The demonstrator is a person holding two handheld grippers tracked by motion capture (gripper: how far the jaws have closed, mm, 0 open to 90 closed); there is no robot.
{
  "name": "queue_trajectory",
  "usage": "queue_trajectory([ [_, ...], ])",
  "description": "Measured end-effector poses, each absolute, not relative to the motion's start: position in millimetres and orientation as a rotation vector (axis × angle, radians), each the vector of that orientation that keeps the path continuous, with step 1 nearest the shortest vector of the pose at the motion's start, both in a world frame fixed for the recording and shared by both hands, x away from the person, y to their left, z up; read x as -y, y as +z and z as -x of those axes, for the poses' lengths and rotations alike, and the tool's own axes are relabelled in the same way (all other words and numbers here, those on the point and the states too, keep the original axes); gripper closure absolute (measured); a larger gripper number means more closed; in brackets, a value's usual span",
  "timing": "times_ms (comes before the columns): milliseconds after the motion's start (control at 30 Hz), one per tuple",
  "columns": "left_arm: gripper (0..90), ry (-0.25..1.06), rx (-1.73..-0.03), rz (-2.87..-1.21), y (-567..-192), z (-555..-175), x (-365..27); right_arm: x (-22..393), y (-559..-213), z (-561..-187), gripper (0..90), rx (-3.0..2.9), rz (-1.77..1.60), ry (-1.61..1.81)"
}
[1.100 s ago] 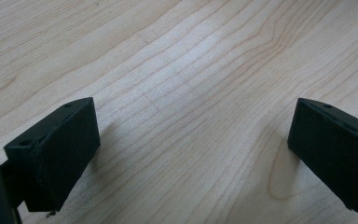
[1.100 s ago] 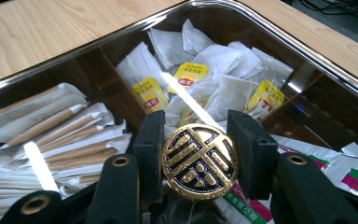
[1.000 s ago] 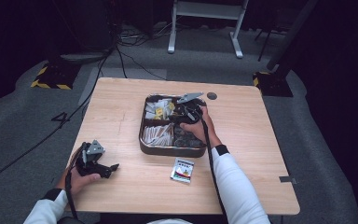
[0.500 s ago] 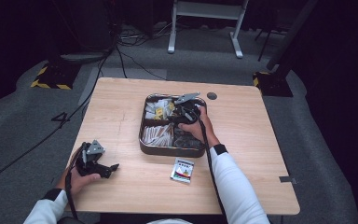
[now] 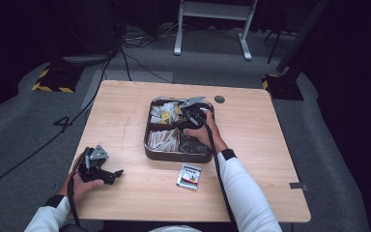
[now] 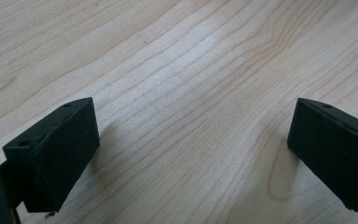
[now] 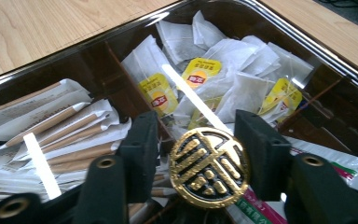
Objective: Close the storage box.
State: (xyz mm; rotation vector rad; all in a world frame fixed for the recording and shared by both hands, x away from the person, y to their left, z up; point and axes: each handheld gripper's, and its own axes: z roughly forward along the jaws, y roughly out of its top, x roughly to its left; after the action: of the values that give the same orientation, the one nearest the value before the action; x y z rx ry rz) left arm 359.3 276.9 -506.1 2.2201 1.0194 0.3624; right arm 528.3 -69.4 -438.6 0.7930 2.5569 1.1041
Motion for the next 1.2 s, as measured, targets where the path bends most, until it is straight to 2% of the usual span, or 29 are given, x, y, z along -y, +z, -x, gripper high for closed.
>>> queue_trajectory([
  [67,2.4,0.366,-1.017,-2.223,-506.0,-359.3,-277.1,68.8,-438.5,-527.9,48.0,-2.557,-0.794,1.104],
  [133,2.5,0.366,-1.016,-2.224,-505.9,-359.1,-277.2,68.5,-438.0,-527.2,41.4,-2.551,-0.800,1.104],
  [233,2.7,0.368,-1.017,-2.223,-505.9,-358.8,-277.2,70.3,-437.4,-527.2,37.0,-2.540,-0.812,1.107],
  [600,2.7,0.371,-1.017,-2.223,-505.9,-358.3,-277.3,73.6,-436.9,-524.0,27.9,-2.519,-0.804,1.069],
  [633,2.7,0.371,-1.018,-2.222,-505.9,-358.2,-277.3,74.2,-437.2,-522.8,24.6,-2.526,-0.796,1.066],
  [833,2.7,0.371,-1.018,-2.222,-505.9,-358.2,-277.3,74.3,-439.4,-521.2,19.0,-2.509,-0.813,1.028],
  [1200,2.7,0.371,-1.018,-2.223,-505.9,-358.3,-277.3,82.5,-435.0,-514.6,20.2,-2.515,-0.821,1.096],
])
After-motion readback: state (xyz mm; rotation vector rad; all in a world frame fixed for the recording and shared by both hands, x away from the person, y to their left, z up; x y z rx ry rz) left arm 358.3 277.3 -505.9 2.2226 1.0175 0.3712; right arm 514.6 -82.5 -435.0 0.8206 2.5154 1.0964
